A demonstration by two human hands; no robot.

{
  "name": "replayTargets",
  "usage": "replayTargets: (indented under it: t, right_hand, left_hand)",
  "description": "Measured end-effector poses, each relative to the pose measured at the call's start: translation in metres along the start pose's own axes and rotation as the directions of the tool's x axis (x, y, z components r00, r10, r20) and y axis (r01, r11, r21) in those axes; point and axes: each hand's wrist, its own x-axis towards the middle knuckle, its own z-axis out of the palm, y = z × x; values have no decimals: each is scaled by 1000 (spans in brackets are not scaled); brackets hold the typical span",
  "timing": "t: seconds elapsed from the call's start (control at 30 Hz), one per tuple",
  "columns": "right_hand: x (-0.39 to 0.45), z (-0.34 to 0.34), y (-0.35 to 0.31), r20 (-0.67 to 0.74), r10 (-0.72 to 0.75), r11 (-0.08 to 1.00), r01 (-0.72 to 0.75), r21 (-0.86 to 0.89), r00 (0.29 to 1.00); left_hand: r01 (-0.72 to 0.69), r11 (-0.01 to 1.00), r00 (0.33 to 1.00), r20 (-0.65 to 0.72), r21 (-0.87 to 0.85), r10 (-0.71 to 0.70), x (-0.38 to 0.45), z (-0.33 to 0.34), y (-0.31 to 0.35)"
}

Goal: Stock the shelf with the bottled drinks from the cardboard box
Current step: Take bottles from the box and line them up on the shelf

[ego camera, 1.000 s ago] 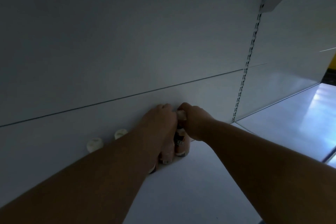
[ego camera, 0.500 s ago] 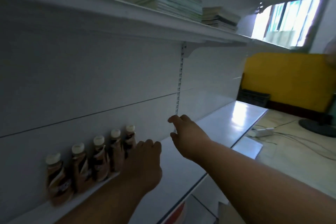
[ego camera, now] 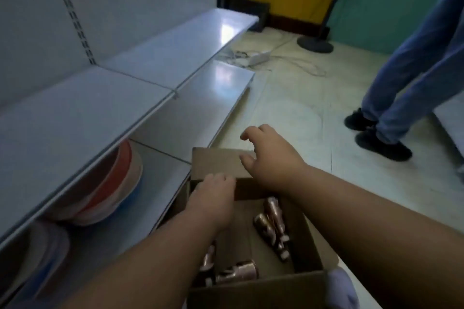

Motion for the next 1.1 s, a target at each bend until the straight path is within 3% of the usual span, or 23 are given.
replayTargets:
  t: [0.1,0.33,0.53,0.7,0.8,0.87,0.9,0.97,1.03,1.1]
  right_hand:
    - [0,53,52,73,94,996,-94,0,993]
    - [7,170,137,256,272,956,-290,37,928]
    - [12,252,190,435,395,907,-417,-47,809]
    - [-2,300,221,561,513,827,-548,-121,650]
    - [-11,316,222,501,532,814,-576,-79,683]
    - [-14,321,221,479,539,815,-572,-91,693]
    - [-17,324,221,510,545,817,-557,-146,665]
    - [-23,332,221,629,557,806,-535,-254,542]
    - [-29,340,218,729,537,779,-580,-237,424]
    - [-34,347,213,751,513,756,-633,-166,416]
  left_hand:
    - [-11,1000,993,116,-5,12,20,63,2]
    - [156,987,907,391,34,-157,57,176,-24]
    - [136,991,826,553,-6,-110,90,238,-23]
    - [117,993,783,615,11,-99,102,272,-22]
    - [140,990,746,658,-10,-98,97,284,-26]
    - [154,988,657,747,-2,-101,86,288,-31]
    - [140,990,594,798,21,-101,81,288,-34]
    - [51,995,500,861,82,-97,71,292,-38]
    - [-29,993,482,872,114,-86,64,297,-40]
    - [-31,994,492,867,104,-75,62,302,-41]
